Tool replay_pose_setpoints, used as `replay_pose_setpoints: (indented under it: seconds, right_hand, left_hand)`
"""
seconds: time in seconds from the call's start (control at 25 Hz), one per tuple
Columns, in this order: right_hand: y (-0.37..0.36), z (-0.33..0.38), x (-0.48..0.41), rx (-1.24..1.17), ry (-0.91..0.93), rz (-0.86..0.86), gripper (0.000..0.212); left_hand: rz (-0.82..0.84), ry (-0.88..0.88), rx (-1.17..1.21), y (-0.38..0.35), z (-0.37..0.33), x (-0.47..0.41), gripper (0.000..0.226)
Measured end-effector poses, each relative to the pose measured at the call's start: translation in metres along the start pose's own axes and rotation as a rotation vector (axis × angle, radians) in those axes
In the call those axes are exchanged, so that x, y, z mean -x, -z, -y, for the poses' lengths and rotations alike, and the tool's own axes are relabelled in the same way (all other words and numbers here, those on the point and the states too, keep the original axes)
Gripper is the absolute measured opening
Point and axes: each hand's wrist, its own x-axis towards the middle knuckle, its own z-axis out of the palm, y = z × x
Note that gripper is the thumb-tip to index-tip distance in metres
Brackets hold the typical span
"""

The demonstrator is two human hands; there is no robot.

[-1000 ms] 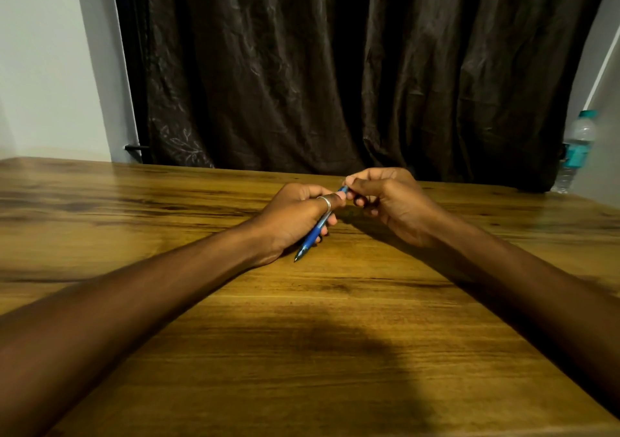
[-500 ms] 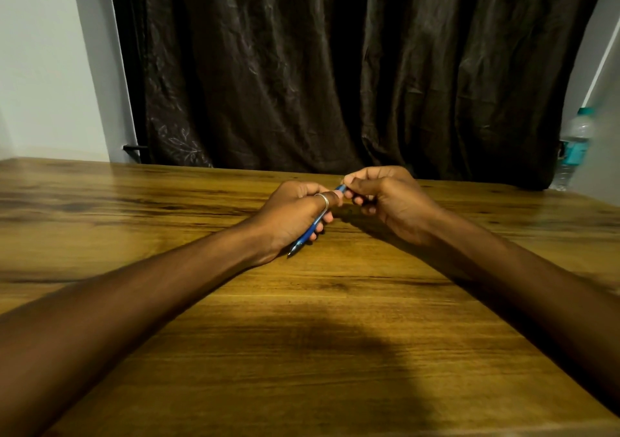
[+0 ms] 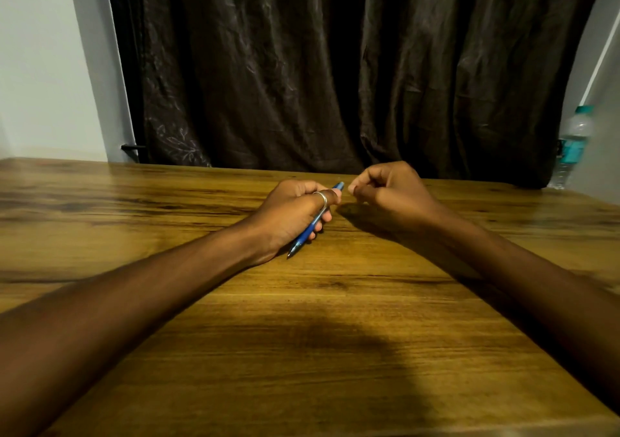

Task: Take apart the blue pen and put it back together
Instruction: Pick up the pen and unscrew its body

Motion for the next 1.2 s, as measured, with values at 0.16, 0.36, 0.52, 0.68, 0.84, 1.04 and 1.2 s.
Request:
replay_pose_setpoints:
  seconds: [0.16,0.36,0.52,0.68,0.84,1.04,1.2]
  right_hand:
    - [0.005,0.008,0.011,0.035,0.017,0.081,0.015]
    - [0.006,-0.001,0.012,0.071,-0.003,0.216,0.014]
    - [0.009,-0.004,0.006,0.164,-0.013,0.289,0.007]
    - [0.012,-0.006,0.006,0.183,-0.024,0.314,0.006]
    - [0.016,-0.003,0.006,0.202,0.029,0.286,0.012]
    - [0.019,-0.004,0.006,0.252,0.189,0.134,0.018]
    - [0.021,-0.01,-0.004,0.49,0.311,0.068,0.017]
  left_hand:
    - [-0.037,0.008,0.052,-0.001,0.0,-0.001,0.021]
    - [-0.056,0.0,0.038,-0.002,-0.001,0.001,0.022]
    - [-0.06,0.007,0.021,-0.001,-0.001,0.001,0.021]
    - [-0.058,0.012,0.023,-0.002,-0.001,0.0,0.021]
    - [-0.049,0.006,0.02,-0.001,-0.001,0.001,0.021]
    - [-0.083,-0.013,0.047,-0.003,-0.001,0.0,0.02]
    - [-0.176,-0.056,0.087,0.008,-0.002,-0.011,0.016]
